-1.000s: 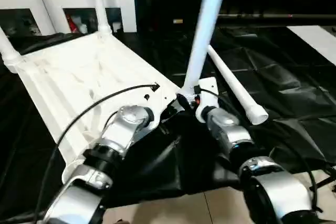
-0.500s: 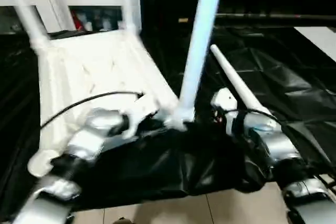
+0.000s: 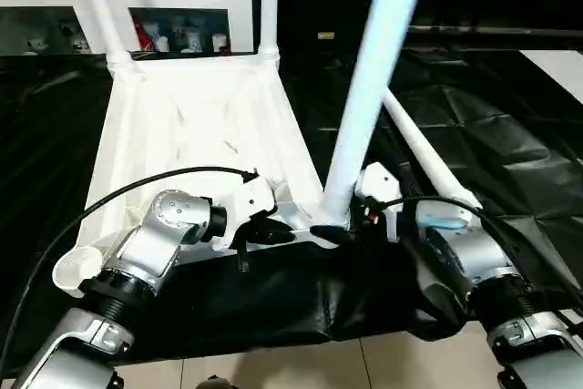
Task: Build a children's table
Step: Rotate leg to tighten
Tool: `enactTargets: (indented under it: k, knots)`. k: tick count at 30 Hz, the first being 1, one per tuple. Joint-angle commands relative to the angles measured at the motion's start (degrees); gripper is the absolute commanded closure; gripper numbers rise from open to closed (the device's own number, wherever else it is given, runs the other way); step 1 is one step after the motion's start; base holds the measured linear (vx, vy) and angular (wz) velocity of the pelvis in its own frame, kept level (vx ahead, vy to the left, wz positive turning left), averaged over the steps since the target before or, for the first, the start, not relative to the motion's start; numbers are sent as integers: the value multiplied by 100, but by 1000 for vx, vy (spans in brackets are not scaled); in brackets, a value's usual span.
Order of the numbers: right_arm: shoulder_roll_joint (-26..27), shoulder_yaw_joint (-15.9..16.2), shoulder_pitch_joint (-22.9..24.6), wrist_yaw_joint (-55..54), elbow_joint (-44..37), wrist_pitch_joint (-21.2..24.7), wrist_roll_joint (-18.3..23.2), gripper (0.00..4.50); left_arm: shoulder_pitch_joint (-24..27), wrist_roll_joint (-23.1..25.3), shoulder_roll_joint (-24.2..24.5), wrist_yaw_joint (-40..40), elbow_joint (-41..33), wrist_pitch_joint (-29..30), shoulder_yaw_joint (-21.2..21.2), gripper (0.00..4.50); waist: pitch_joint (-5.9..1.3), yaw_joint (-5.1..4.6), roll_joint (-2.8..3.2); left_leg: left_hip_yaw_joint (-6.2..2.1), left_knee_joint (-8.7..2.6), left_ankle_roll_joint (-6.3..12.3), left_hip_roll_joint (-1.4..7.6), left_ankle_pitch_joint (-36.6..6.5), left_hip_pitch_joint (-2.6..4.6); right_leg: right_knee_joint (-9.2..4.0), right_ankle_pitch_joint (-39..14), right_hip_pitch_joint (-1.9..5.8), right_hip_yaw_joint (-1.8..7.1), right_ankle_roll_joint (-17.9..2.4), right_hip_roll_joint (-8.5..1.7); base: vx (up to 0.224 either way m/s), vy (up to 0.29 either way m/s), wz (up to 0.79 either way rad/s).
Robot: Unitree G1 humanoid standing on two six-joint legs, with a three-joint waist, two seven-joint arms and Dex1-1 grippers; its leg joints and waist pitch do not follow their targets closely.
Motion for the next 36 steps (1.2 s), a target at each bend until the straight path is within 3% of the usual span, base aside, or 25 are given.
enactTargets:
  k: [1, 8, 15, 19, 20, 22, 27, 28, 31, 32, 33, 34, 36]
  knots:
    - [-9, -33, 17, 41, -15, 13, 40, 91, 42, -53, 13, -98, -127, 18, -39, 450, -339, -11, -11, -1, -351, 372, 144, -571, 56, -385, 254, 291, 273, -1374, -351, 0, 0, 0]
    - [20, -51, 52, 50, 19, -7, 62, 159, 32, -44, 42, -122, -82, 14, -47, 450, -350, -14, -3, -3, -340, 393, 139, -512, 56, -369, 387, 300, 270, -1413, -346, 0, 0, 0]
    - [116, -146, 68, -182, 239, -41, 45, 178, 43, -40, 53, -78, -75, 58, -40, 450, -344, -27, 2, -3, -346, 364, 140, -583, 55, -375, 295, 297, 269, -1425, -351, 0, 0, 0]
    - [575, -722, -287, -1812, 1130, 260, 95, 178, -314, 329, -360, 1509, 693, 272, 339, 450, -304, -87, 21, -1, -382, 148, 133, -967, 87, -443, -318, 263, 276, -1402, -353, 0, 0, 0]
    - [777, -972, -442, -2606, 1468, 372, 148, 178, -430, 389, -516, 2006, 884, 421, 463, 450, -305, -91, 28, -19, -407, -54, 137, -1186, 116, -478, -878, 256, 280, -1298, -376, 0, 0, 0]
    - [921, -1150, -554, -3226, 1718, 442, 188, 178, -507, 386, -667, 2375, 1000, 584, 579, 450, -312, -112, 35, -45, -425, -132, 138, -1198, 79, -488, -1002, 280, 272, -1197, -386, 0, 0, 0]
    - [1443, -1419, -899, -5014, 2435, 608, 172, 178, -737, 381, -1301, 3559, 1289, 860, 840, 450, -337, -173, 31, -21, -391, -82, 119, -853, 65, -446, -339, 259, 284, -1264, -355, 0, 0, 0]
    - [1641, -1426, -1045, -5311, 2624, 539, 136, 178, -732, 423, -1493, 3690, 1261, 872, 780, 450, -344, -165, -12, -20, -388, -45, 115, -802, 61, -438, -219, 279, 268, -1256, -350, 0, 0, 0]
    - [1738, -1448, -1139, -5345, 2730, 453, 129, 178, -709, 444, -1560, 3639, 1236, 838, 701, 450, -359, -155, -1, -13, -370, 108, 106, -625, 44, -409, 161, 294, 268, -1258, -352, 0, 0, 0]
    - [1787, -1479, -1193, -5235, 2792, 357, 149, 178, -671, 467, -1567, 3568, 1203, 768, 628, 450, -360, -152, -23, -9, -368, 143, 106, -604, 43, -411, 192, 296, 264, -1256, -353, 0, 0, 0]
    - [1810, -1496, -1221, -5161, 2831, 308, 182, 178, -655, 470, -1559, 3557, 1186, 747, 586, 450, -350, -149, -7, -6, -372, 190, 112, -653, 46, -421, 131, 290, 262, -1262, -363, 0, 0, 0]
    - [1821, -1507, -1237, -5114, 2856, 282, 207, 123, -648, 471, -1551, 3557, 1177, 738, 563, 450, -350, -149, -7, -6, -372, 190, 112, -653, 46, -421, 131, 290, 262, -1262, -363, 0, 0, 0]
    - [1831, -1549, -1255, -4967, 2834, 185, 283, 109, -611, 462, -1527, 3522, 1126, 730, 533, 450, -338, -156, -16, -6, -381, 196, 121, -802, 45, -443, -79, 295, 269, -1240, -378, 0, 0, 0]
